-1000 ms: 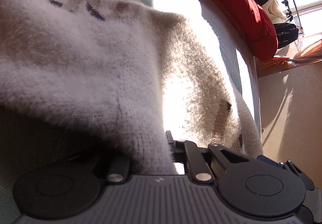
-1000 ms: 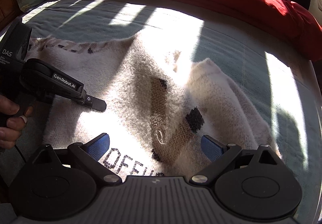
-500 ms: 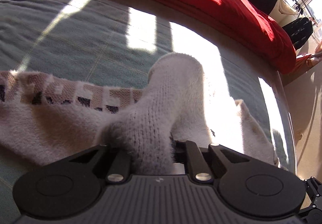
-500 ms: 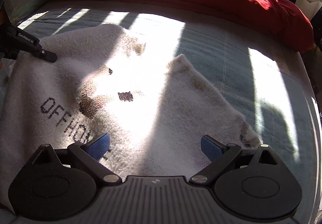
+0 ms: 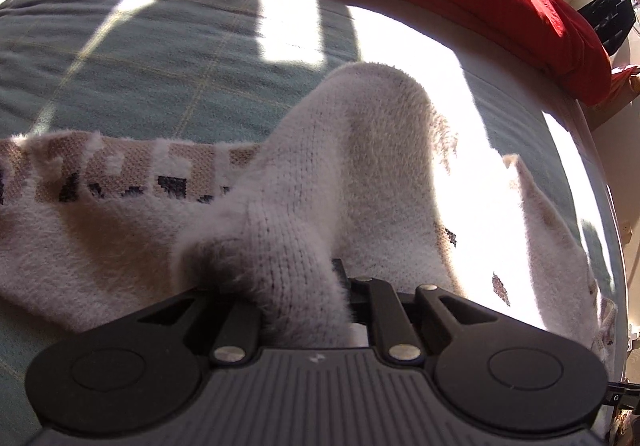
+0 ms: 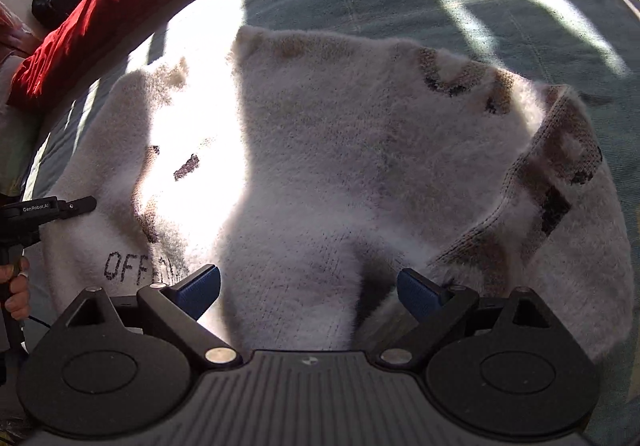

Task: Fold clothes

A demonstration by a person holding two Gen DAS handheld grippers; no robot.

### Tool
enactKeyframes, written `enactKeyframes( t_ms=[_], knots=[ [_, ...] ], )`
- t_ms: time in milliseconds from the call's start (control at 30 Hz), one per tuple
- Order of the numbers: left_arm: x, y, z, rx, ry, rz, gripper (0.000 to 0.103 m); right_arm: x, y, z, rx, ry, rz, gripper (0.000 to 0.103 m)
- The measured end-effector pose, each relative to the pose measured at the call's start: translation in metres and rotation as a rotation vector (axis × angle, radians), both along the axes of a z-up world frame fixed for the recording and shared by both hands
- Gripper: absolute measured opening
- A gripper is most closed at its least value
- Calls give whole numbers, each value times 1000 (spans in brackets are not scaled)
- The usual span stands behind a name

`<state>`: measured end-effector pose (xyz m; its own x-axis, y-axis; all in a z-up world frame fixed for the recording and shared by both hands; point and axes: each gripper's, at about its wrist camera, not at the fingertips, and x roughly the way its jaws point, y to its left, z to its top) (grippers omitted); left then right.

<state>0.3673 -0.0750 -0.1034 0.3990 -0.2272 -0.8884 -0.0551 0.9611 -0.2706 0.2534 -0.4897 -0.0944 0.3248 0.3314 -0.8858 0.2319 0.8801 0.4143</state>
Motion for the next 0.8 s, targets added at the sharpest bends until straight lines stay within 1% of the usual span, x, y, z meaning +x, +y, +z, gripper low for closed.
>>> enactKeyframes(
  t_ms=[67, 133, 233, 300, 433, 500, 600, 700, 733, 800],
  knots=[
    [0, -1, 0, 12, 1, -10, 13, -1, -6, 0, -8, -7, -34, 97],
    [1, -3, -2, 22, 5, -20, 14, 2, -9, 3, -63, -30, -46, 96],
    [2, -7, -4, 30, 13, -23, 14, 12, -12, 4, -79, -61, -38, 94],
    [3, -8, -5, 36, 18, -26, 14, 22, -10, -4, -72, -57, -23, 94],
    [4, -10, -4, 48, 22, -38, 14, 31, -5, -16, -198, 47, 0, 94],
    [3, -8, -5, 47, 23, -42, 15, 23, -5, -15, -294, 78, 18, 94],
    [4, -9, -5, 47, 28, -37, 16, 5, -22, -15, -407, 149, 2, 94],
    [5, -10, -7, 53, 31, -35, 16, -10, -46, -15, -508, 206, -41, 94],
    [5, -11, -7, 55, 31, -36, 16, -14, -53, -12, -515, 204, -56, 94],
    [5, -12, -8, 61, 32, -38, 16, -17, -62, -2, -460, 158, -104, 94]
  ],
)
